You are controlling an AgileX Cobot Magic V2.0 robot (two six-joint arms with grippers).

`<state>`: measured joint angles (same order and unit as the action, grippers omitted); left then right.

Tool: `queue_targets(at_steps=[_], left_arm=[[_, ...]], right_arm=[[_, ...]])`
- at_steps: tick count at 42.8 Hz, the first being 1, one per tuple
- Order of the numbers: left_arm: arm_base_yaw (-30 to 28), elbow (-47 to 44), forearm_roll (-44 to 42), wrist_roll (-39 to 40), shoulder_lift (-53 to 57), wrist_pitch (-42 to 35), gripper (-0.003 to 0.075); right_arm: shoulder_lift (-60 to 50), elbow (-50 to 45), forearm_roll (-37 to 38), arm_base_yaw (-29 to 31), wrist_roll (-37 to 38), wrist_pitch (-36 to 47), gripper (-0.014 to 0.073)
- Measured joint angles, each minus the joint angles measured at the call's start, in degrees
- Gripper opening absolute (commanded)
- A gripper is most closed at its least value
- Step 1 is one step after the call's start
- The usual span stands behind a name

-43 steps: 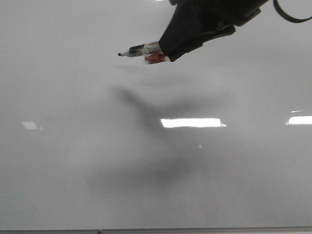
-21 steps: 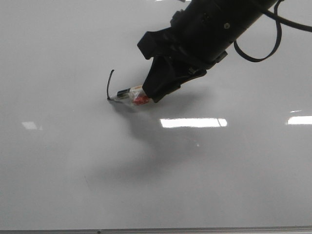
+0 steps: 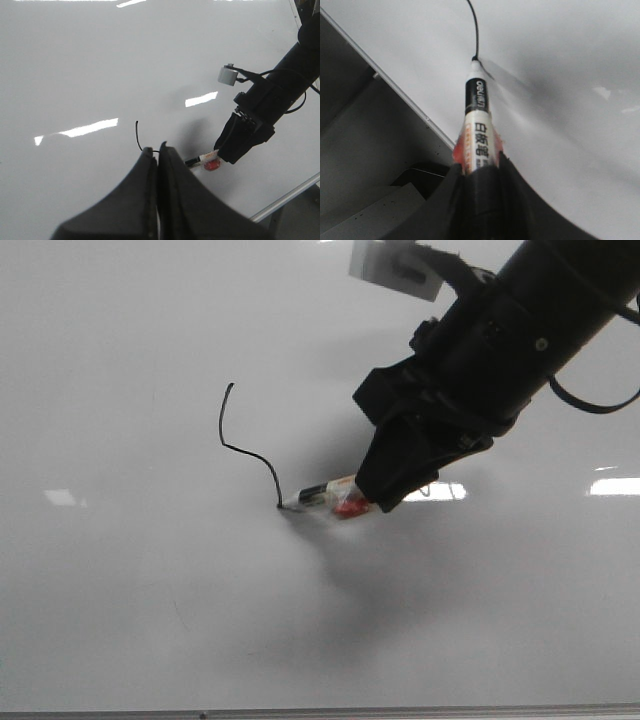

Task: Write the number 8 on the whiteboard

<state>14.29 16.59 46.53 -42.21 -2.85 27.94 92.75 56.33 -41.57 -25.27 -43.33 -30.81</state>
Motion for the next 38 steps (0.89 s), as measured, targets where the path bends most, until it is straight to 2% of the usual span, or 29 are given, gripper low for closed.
queue_targets(at_steps=[11, 18, 28, 38], left_arm=[[0.0, 0.0, 0.0, 0.0, 0.0, 0.0, -0.0021], [0.0, 0.0, 0.0, 0.0, 0.0, 0.0, -0.0021], [0.0, 0.0, 0.0, 0.0, 0.0, 0.0, -0.0021], [0.0, 0.0, 0.0, 0.0, 0.0, 0.0, -0.0021]], right_arm=[[5.4, 3.5, -2.4, -6.6, 0.0, 3.9, -0.0059], [6.2, 6.1, -3.6, -7.5, 0.0, 4.5, -0.0059], [2.7, 6.1, -2.9, -4.6, 0.0, 3.6, -0.0059], [-2.2, 6.2, 0.1, 1.5, 0.1, -0.1, -0.0059]])
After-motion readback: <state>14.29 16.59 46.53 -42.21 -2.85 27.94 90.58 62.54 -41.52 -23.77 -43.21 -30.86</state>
